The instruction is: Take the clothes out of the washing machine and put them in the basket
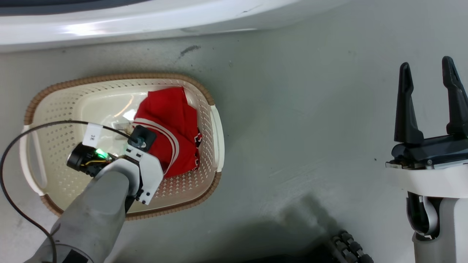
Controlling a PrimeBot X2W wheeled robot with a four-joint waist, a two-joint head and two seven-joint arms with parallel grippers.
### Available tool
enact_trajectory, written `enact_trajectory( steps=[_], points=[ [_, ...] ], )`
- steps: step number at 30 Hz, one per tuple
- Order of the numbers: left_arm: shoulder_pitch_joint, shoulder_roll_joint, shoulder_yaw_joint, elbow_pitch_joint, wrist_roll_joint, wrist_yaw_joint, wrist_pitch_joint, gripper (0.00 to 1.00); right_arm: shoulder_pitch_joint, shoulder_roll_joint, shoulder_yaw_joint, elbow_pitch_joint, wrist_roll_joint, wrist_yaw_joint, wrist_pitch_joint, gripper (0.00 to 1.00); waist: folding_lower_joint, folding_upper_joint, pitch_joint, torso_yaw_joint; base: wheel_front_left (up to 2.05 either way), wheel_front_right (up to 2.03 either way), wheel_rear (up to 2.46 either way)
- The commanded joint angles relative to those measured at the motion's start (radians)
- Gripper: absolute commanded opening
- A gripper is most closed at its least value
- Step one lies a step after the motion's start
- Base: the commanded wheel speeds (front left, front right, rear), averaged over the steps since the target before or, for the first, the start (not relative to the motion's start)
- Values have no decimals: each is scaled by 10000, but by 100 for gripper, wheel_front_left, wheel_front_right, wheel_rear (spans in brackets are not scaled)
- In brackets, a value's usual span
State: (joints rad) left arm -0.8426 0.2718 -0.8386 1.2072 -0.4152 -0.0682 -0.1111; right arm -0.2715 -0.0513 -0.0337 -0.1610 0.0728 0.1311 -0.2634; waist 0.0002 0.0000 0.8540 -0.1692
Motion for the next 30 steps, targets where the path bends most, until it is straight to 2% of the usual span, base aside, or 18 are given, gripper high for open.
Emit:
enact_trajectory(
  steps=[1, 8, 9, 10, 16, 26, 30],
  points=[
    [-246, -62, -57, 149, 55, -36, 20, 0, -224, 20, -18, -81, 66, -7, -22, 100, -2, 0, 369, -184, 0, 0, 0],
    [-511, -206, -204, 616, 30, -102, 330, 0, -361, 20, -85, -35, 69, -7, -22, 100, -2, 0, 499, -190, 0, 0, 0],
    [-469, -244, -189, 653, -19, -102, 346, 29, -380, 20, -102, 2, 63, -7, -22, 100, -2, 0, 437, -171, 0, 0, 0],
    [-427, -271, -178, 676, -32, -61, 270, 100, -387, 20, -100, 29, 55, -7, -22, 100, -2, 0, 370, -155, 0, 0, 0],
    [-46, -484, -253, 731, -103, -111, -63, 100, -264, 20, -83, 175, -33, -7, -22, 100, -2, 0, -312, 20, 0, 0, 0],
    [978, -972, 190, 754, -764, -200, -1313, 100, 443, 17, 15, 481, -403, -7, -21, 100, -2, 0, -2284, 624, 0, 0, 0],
    [1349, -1052, 473, 489, -1028, -13, -1519, 100, 768, 17, 53, 586, -549, -7, -22, 100, -2, 0, -3028, 835, 0, 0, 0]
  ],
)
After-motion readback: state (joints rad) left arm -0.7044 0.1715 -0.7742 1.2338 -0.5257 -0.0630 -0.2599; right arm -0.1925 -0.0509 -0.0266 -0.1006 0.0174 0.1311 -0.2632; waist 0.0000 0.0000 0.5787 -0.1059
